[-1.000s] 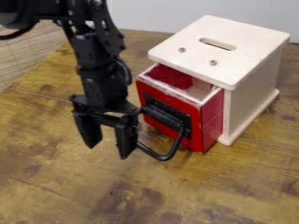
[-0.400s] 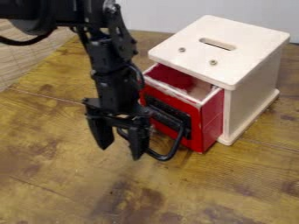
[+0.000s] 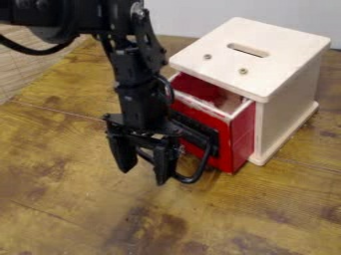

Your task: Close the drawer

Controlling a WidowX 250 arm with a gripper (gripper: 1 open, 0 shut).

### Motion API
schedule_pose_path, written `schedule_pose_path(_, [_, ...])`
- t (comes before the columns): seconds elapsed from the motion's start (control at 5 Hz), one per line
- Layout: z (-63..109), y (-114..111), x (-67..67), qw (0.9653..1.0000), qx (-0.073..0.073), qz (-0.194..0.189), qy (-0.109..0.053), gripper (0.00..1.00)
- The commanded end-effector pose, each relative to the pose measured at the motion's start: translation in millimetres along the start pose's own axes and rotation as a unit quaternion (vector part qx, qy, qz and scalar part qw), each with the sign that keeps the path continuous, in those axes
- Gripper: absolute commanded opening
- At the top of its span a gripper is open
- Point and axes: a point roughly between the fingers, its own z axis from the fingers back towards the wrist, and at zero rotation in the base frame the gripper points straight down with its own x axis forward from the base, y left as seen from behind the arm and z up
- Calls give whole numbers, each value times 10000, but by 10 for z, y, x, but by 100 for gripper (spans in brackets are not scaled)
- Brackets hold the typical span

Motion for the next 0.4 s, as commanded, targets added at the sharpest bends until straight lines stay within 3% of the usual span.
schedule_pose_path(0.0, [130,-160,192,9990,-42,-110,-427,100])
schedule_pose_path(0.2, [99,-197,255,9989,-50,-135,-450,100])
